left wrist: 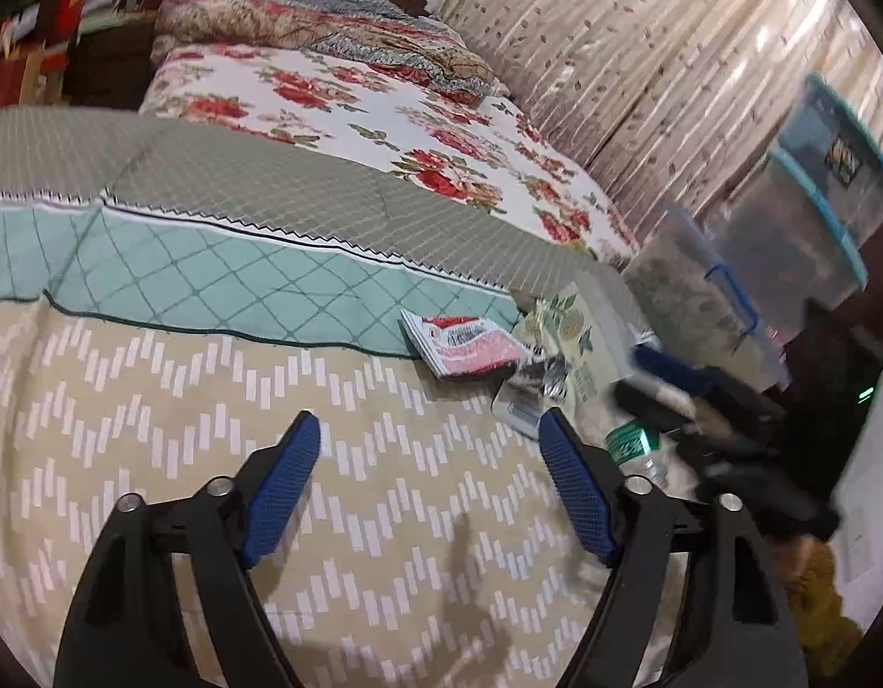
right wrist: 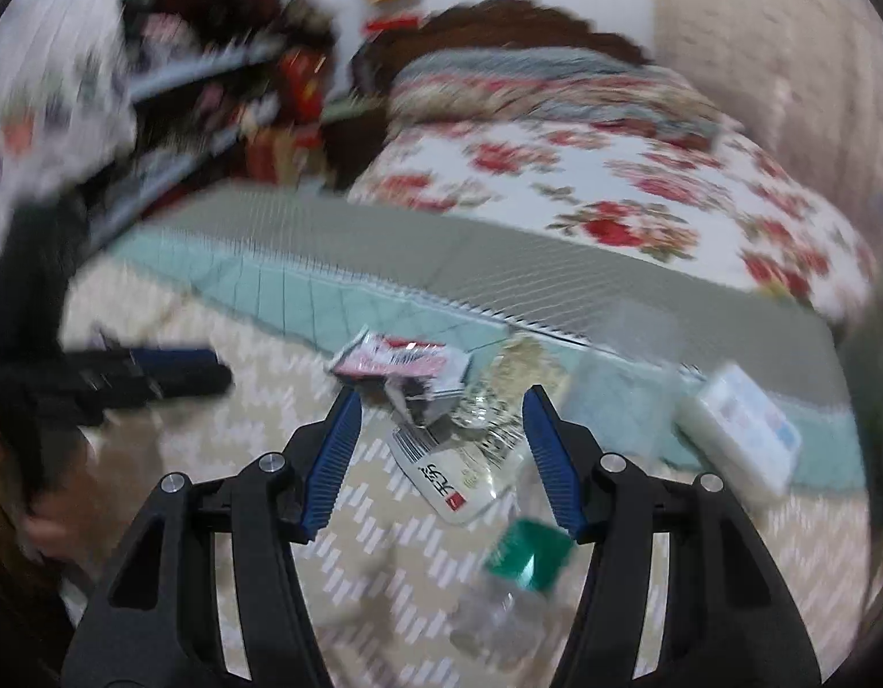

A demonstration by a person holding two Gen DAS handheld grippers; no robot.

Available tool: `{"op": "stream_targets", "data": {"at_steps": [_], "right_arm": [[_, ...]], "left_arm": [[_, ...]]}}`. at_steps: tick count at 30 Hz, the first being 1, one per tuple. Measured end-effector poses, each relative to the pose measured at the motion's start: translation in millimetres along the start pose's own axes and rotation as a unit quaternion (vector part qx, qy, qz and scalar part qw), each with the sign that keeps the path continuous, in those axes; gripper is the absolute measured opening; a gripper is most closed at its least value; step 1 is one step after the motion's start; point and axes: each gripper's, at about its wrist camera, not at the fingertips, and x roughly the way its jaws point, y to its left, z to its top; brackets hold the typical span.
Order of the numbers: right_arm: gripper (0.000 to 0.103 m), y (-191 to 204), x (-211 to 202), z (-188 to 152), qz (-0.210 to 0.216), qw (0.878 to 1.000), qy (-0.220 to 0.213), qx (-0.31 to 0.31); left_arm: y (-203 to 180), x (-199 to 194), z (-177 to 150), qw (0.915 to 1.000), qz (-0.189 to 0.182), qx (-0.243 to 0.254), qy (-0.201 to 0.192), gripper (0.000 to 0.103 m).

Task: Collect trash
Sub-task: 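Swing both grippers back over the bed toward the wrappers, then grasp the red-white wrapper with the left gripper while the right gripper approaches the white printed bag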

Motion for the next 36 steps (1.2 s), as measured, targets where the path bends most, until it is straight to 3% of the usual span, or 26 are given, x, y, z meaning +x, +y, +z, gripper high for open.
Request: {"op": "stream_targets", "data": {"at_steps": [6, 9, 13, 14, 16, 17, 21, 24, 26, 28, 31, 36], "right_arm": [[0.060, 5, 52, 14, 0.002, 0.996, 0.087, -0.034], [0.033, 7, 58, 11, 0.012, 0.995, 0.092, -0.041], [0.025, 17, 50, 0, 0.034, 0.995, 0.081, -0.043], [0.025, 20, 47, -5, 0.037, 0.995, 0.078, -0.046], [0.023, 24, 43, -12, 0.050, 0.995, 0.072, -0.041], [0.022, 26, 40, -14, 0.052, 0.996, 0.068, -0.040], [0.022, 33, 28, -25, 0.048, 0.997, 0.043, -0.039], [0.025, 39, 16, -35, 0.072, 0.996, 0.030, -0.034], [0.035, 38, 9, -39, 0.080, 0.996, 0.029, -0.026], [0.064, 33, 1, -39, 0.090, 0.996, 0.017, -0.006], [0.062, 26, 3, -37, 0.080, 0.996, 0.027, 0.011], [0.057, 17, 15, -38, 0.042, 0.997, 0.061, 0.022]], "left_arm": [[4, 18, 20, 0.9984, -0.033, -0.031, 0.033, 0.069], [5, 37, 31, 0.9965, -0.041, -0.049, 0.054, 0.069], [6, 69, 39, 0.9911, -0.059, -0.077, 0.091, 0.066], [5, 75, 39, 0.9907, -0.057, -0.078, 0.096, 0.059], [2, 88, 36, 0.9883, -0.052, -0.082, 0.117, 0.018], [0, 92, 33, 0.9871, -0.051, -0.085, 0.126, 0.010], [-6, 80, 22, 0.9896, -0.051, -0.070, 0.114, 0.007], [-6, 59, 15, 0.9923, -0.046, -0.062, 0.097, 0.006], [-2, 41, 10, 0.9949, -0.029, -0.056, 0.078, 0.006], [5, 25, 6, 0.9961, -0.023, -0.058, 0.063, 0.006], [19, 8, 1, 0.9972, -0.016, -0.061, 0.041, 0.006], [23, 11, -6, 0.9972, -0.019, -0.058, 0.044, 0.006]]}}
